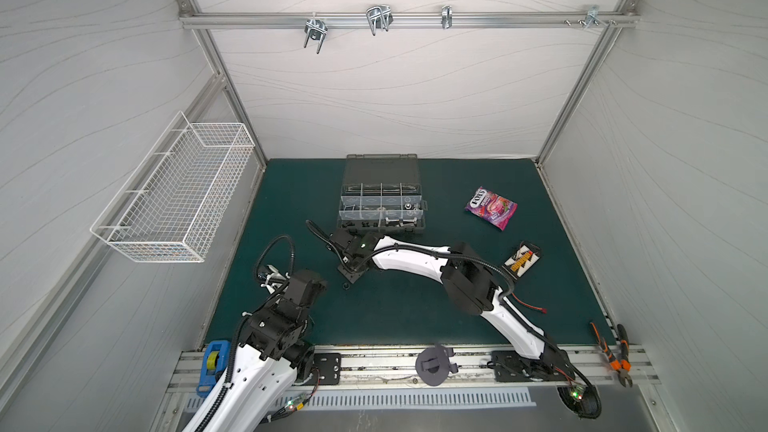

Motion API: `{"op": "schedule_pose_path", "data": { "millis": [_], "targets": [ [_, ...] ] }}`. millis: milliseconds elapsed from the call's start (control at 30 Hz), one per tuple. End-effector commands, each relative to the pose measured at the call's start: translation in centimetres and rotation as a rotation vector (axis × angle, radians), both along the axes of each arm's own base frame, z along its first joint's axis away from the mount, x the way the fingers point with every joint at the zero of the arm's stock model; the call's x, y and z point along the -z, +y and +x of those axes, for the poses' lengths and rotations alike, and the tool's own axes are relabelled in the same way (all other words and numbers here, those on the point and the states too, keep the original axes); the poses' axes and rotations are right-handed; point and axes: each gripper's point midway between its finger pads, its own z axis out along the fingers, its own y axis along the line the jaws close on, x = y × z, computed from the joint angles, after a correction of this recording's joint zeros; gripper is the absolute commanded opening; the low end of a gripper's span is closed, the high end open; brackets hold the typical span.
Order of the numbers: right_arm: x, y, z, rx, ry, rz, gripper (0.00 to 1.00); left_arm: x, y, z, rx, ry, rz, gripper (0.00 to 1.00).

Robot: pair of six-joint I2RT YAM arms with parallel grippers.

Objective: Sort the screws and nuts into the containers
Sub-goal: 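Close the right gripper on a dark hex nut and lift it, then carry the dark nut with the right gripper into an organizer compartment and release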

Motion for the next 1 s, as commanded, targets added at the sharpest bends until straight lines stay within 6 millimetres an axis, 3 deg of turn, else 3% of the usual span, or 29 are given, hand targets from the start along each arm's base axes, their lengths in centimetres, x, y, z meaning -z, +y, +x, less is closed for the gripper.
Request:
{"op": "schedule_pose_path", "data": {
  "millis": [0,267,467,700,967],
  "targets": [
    [5.0,-4.8,-2.8,-0.036,0.089,-0.220,0.33,-1.0,0.0,0.7,-0.018,-0.046,-0.009,0.99],
    [4.2,-4.9,-4.5,-0.012,0.195,-0.148,0.16,-1.2,0.1,0.7,-0.017,-0.050,-0.005,0.99],
    [2.8,-6.0,-3.7,0.036,0.225,-0.113,0.03,-1.1,0.0,0.7,-0.014,-0.045,-0.006,0.99],
    [-1.4,-8.2,-0.3,0.132,0.192,-0.038,0.00,-0.9,-0.2,0.9,-0.009,-0.038,-0.010,0.99],
    [-8.1,-11.2,6.1,0.260,0.098,0.089,0.00,-0.8,-0.7,1.3,0.017,-0.030,-0.015,0.99]
  ]
}}
